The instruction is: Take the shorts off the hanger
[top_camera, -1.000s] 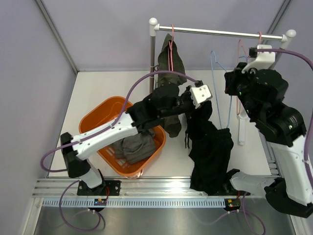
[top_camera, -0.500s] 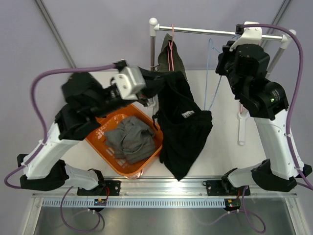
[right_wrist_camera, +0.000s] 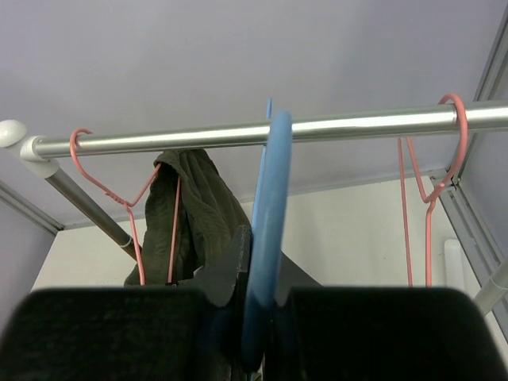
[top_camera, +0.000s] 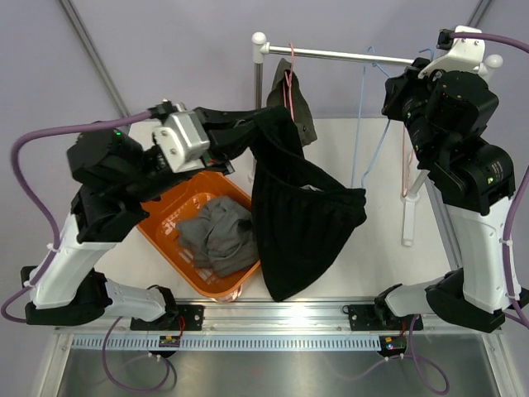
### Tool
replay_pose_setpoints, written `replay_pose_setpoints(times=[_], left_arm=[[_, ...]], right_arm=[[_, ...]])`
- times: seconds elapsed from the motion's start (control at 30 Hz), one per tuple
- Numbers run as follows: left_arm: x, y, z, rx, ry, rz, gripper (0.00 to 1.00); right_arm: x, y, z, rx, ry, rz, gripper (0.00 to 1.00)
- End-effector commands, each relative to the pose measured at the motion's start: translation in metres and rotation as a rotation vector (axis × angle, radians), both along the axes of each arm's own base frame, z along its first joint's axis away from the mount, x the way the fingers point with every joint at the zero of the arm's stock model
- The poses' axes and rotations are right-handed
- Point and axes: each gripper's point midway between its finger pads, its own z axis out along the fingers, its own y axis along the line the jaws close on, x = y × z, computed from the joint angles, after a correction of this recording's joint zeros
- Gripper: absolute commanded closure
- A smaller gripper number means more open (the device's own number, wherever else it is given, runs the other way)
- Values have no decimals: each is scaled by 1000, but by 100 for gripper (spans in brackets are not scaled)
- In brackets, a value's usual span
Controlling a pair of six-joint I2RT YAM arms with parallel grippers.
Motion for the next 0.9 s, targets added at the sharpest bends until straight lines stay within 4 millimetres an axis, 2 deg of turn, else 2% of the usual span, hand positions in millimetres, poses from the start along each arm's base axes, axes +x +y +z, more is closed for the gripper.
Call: replay_pose_setpoints(times=[0.0,0.07,0.17,0.33,0.43,0.53,0.57,0.7,0.73,0.77,0.8,0.83,0.87], left_arm=[[-5,-15,4,-35,-24,-61,100],[0,-32,-14,15,6,-84,100],[3,-48,-30,71,28,-107,100],[0,-58,-44,121,55,-147,100],[-3,-65,-52,153,69,-182,98],[8,-64,-52,139,77,-124,100],[12,-61,-47,122,74,-98,100],[18,-24,5,28,-45,42,100],[16,2,38,-55,-80,98,100],[14,17,54,-98,-110,132,100],[10,37,79,-171,-175,179,100],[6,63,97,-236,-205,231,100],[4,77,109,-282,-236,265,100]], right_arm=[[-9,-7,26,9,-76,9,100],[-8,-7,23,-2,-68,7,100],[-10,-5,24,6,-79,21,100],[-11,-10,33,8,-109,3,100],[-11,-6,35,17,-119,23,100],[-6,-2,30,9,-102,28,100],[-4,-2,26,1,-90,22,100],[-4,-2,14,-16,-57,23,100],[-3,-1,6,-24,-38,25,100],[-3,-1,3,-27,-32,25,100],[-6,-2,2,-26,-31,27,100],[-4,-1,-6,-34,-14,30,100],[-4,-1,-10,-40,-4,29,100]])
